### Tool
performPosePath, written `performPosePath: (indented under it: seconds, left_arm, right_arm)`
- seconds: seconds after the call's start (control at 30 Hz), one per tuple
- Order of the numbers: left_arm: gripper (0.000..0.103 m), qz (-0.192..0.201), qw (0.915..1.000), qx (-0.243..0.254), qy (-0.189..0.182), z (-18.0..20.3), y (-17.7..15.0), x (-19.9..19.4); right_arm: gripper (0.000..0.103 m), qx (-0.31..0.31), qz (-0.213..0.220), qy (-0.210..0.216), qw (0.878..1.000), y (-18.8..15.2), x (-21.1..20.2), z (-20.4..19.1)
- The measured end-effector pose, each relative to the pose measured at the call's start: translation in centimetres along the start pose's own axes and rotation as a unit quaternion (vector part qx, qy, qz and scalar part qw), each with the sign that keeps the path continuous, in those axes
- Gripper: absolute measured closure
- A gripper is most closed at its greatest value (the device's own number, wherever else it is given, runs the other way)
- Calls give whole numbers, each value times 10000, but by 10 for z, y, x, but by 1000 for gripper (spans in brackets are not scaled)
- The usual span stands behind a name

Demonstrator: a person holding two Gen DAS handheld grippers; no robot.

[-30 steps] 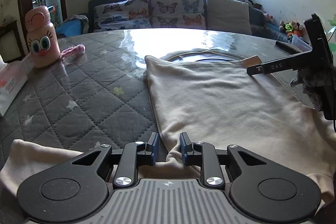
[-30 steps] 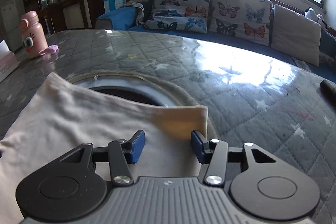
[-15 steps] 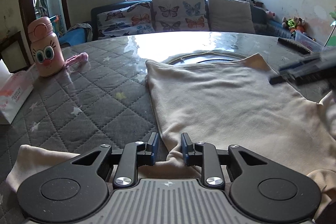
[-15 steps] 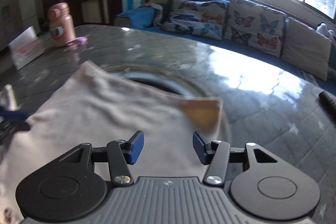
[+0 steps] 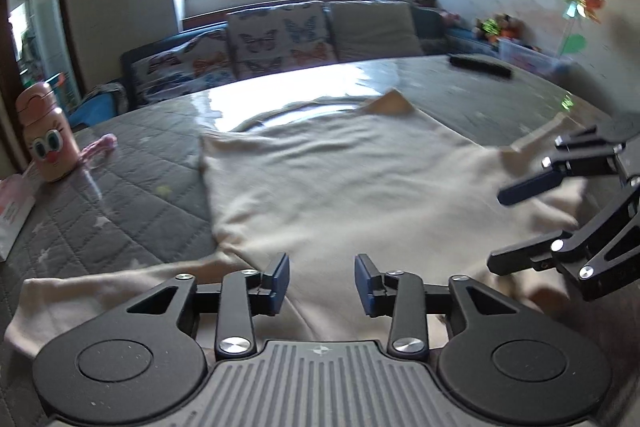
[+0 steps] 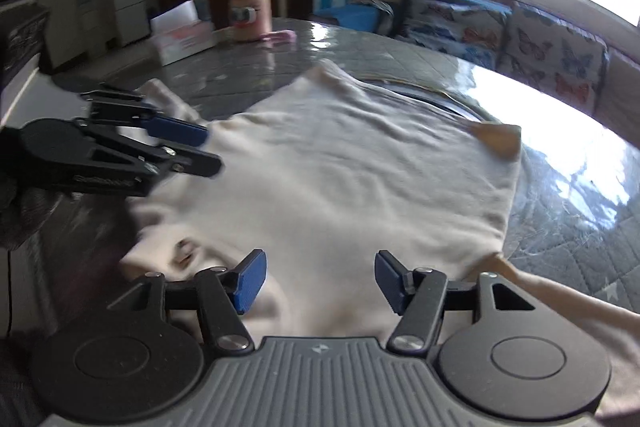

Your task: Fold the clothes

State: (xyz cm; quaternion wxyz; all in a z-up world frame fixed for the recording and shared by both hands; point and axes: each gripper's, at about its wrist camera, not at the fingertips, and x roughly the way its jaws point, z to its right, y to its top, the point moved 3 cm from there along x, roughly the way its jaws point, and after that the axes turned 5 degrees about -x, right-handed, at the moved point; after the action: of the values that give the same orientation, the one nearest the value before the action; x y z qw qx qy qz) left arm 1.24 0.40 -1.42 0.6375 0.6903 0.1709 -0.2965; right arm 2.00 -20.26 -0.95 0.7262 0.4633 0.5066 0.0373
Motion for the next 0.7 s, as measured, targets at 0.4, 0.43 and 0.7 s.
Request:
performPosePath:
  seconds: [0.4, 0.43, 0.7]
  left_arm:
    - [59, 45, 9990, 431, -53, 23, -29, -18]
    - [58, 56, 9990, 447, -34, 23, -30, -19]
    - [56, 109, 9991, 401, 39, 18, -32, -28]
  right_arm:
    - [37, -605, 78, -140, 9980, -21, -18, -46]
    - [37, -555, 137, -173, 9982, -20, -21, -45]
    - [37, -323, 89, -82, 9994, -28, -23, -44]
